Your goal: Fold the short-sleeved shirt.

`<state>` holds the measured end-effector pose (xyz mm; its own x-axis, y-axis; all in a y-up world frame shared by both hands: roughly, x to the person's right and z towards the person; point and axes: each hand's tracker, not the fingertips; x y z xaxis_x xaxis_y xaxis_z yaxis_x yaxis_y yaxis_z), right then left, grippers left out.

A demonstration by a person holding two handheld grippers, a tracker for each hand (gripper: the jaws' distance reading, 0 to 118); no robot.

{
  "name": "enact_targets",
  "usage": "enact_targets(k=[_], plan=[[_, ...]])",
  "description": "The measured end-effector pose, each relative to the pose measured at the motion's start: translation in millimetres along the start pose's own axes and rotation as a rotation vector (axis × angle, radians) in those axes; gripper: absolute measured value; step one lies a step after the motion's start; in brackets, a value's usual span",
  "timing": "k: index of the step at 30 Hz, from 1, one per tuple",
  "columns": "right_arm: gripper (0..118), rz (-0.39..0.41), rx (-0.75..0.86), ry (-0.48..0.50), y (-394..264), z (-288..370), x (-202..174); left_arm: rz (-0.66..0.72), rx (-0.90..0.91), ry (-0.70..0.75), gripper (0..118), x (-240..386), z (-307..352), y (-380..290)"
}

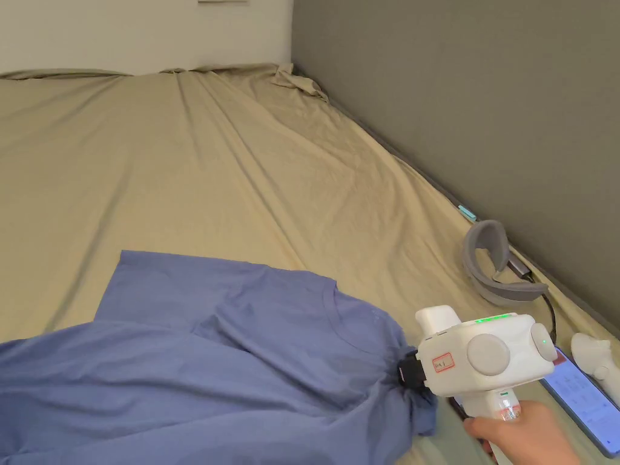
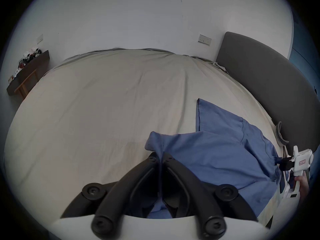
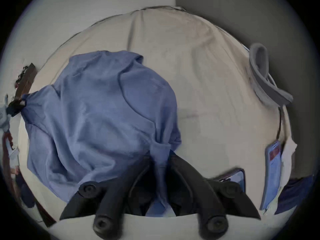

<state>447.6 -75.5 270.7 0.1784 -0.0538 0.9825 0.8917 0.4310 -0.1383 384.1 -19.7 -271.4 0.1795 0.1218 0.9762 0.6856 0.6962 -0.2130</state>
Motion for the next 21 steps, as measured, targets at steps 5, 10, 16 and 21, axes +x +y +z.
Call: enact_targets(k=[5,10,16,21], plan=[[12,0.065,0.103,-0.075,-3.5,19.7,-17.8,0.017,0.064,-0.038,0,-1.3,25.8,8.9],[12,0.035,0.358,0.021,15.7,93.8,-40.2,0.084,0.246,-0.111,0,-14.6,101.5,41.1],[11,0.009,0.718,0.179,69.5,214.9,-83.2,-0.016,0.473,-0.033,0,-32.5,244.3,114.0],[11,0.054,0.925,0.253,110.7,309.2,-114.0,-0.048,0.668,0.075,0,-59.7,362.6,160.1]])
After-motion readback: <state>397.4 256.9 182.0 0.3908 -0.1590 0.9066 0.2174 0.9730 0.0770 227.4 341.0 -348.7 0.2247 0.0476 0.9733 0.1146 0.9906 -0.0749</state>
